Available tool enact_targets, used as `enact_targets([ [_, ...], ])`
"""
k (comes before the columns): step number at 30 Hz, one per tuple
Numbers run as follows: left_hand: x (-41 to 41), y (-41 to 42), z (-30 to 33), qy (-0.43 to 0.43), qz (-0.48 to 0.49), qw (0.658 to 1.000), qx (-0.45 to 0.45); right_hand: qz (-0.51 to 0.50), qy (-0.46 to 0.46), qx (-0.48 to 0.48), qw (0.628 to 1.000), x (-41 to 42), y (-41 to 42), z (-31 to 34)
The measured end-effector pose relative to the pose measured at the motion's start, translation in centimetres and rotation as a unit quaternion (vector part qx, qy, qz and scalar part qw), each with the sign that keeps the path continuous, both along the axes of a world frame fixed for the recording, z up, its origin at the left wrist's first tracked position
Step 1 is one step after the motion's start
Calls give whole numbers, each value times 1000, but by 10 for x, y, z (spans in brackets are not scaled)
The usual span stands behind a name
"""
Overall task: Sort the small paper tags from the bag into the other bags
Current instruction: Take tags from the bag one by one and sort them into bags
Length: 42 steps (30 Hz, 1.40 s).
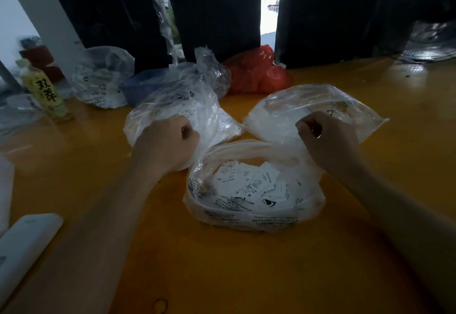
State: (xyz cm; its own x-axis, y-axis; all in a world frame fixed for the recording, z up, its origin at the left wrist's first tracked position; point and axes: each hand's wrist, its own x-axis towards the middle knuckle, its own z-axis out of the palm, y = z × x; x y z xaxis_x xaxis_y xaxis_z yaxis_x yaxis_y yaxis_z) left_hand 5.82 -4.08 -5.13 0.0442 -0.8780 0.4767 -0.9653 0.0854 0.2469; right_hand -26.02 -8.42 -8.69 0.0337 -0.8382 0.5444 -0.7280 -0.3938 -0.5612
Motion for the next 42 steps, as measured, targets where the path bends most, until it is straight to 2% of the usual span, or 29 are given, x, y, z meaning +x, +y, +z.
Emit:
enact_targets([
  [2,0,-3,-1,-37,-34,992,114,1,2,14,1000,1,-1,-2],
  [4,-3,-11,2,-49,-71,984,156,0,2,24,1000,2,-1,-3],
  [5,-6,-15,5,-32,-79,980,178,0,1,26,1000,1,-1,-3],
  [8,-15,-26,13,89,-54,965,242,0,1,29,1000,0,-1,-3],
  [13,-18,-43,17,126,-4,948,291,4,-1,49,999,-1,-1,-2],
  [16,-7,-49,20,76,-12,973,217,6,-5,53,999,-1,1,1],
  [18,0,-45,24,-1,-17,992,122,3,-6,42,999,0,3,3],
  [20,3,-38,25,-63,5,998,21,3,-9,41,999,0,4,3],
  [22,2,-32,25,-74,19,995,-63,8,-5,43,999,2,6,2],
  [24,-3,-27,26,-31,0,995,-92,5,0,39,999,2,7,3],
  [25,-6,-26,26,3,-11,998,-66,-5,7,34,999,2,6,4],
  [27,-7,-29,21,83,-4,994,71,-38,48,24,998,-1,4,7],
  [29,-2,-35,13,152,41,958,241,-66,114,38,991,-6,-1,10],
  [30,0,-39,11,170,57,941,288,-73,147,59,985,-8,-3,11],
  [33,2,-54,12,208,20,926,314,-57,225,147,961,-9,-5,10],
  [35,0,-60,16,210,2,930,301,-36,261,178,948,-9,-7,8],
  [38,-6,-51,15,143,20,964,224,-35,277,145,949,-11,-9,6],
  [40,-11,-41,15,89,18,992,90,-47,258,116,958,-12,-10,4],
  [42,-16,-30,19,33,29,996,-76,-64,227,94,967,-12,-10,4],
])
